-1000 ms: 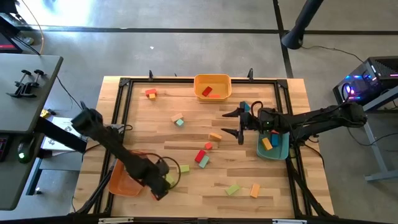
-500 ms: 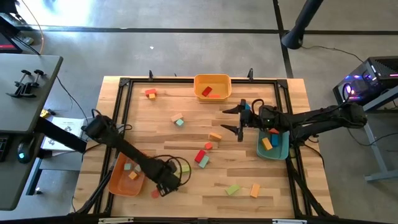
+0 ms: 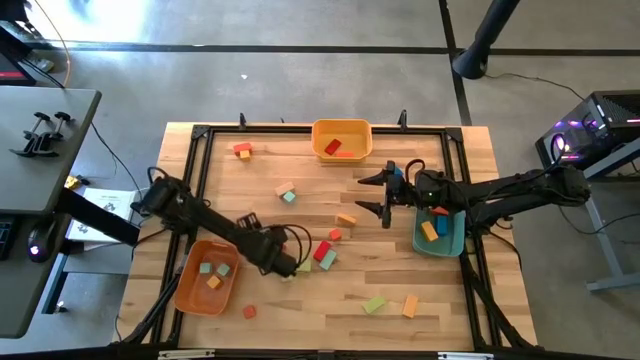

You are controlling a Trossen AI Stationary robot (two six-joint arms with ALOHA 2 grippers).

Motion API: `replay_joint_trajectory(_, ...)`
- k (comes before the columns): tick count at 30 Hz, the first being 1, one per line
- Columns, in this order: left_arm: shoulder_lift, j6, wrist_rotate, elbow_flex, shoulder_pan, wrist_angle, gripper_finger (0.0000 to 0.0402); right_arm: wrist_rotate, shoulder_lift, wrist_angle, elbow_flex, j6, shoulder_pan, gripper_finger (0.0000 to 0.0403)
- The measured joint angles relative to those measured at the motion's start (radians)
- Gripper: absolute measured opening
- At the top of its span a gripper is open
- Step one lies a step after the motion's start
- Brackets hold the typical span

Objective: Sort blocks by size
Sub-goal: Put the red thin rectangular block into the yellow bin

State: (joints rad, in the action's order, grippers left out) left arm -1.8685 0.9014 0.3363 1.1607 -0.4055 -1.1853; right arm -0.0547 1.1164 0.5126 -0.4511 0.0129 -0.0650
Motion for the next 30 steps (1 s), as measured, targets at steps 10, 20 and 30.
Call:
replay_joint_trajectory(10, 0.298, 0.062, 0.084, -0.225, -0.008, 0.374, 0.0239, 0.0, 0.0, -0.008, 0.0, 0.044, 0.0, 0.0291)
replay_joint_trajectory(20, 0.283, -0.034, 0.051, -0.411, -0.011, 0.714, 0.0239, -0.001, 0.0, -0.008, 0.0, 0.121, 0.0, 0.0291)
replay_joint_trajectory(30, 0.317, -0.143, 0.24, -0.423, 0.057, 0.581, 0.0239, -0.001, 0.0, -0.019, 0.0, 0.171, 0.0, 0.0291)
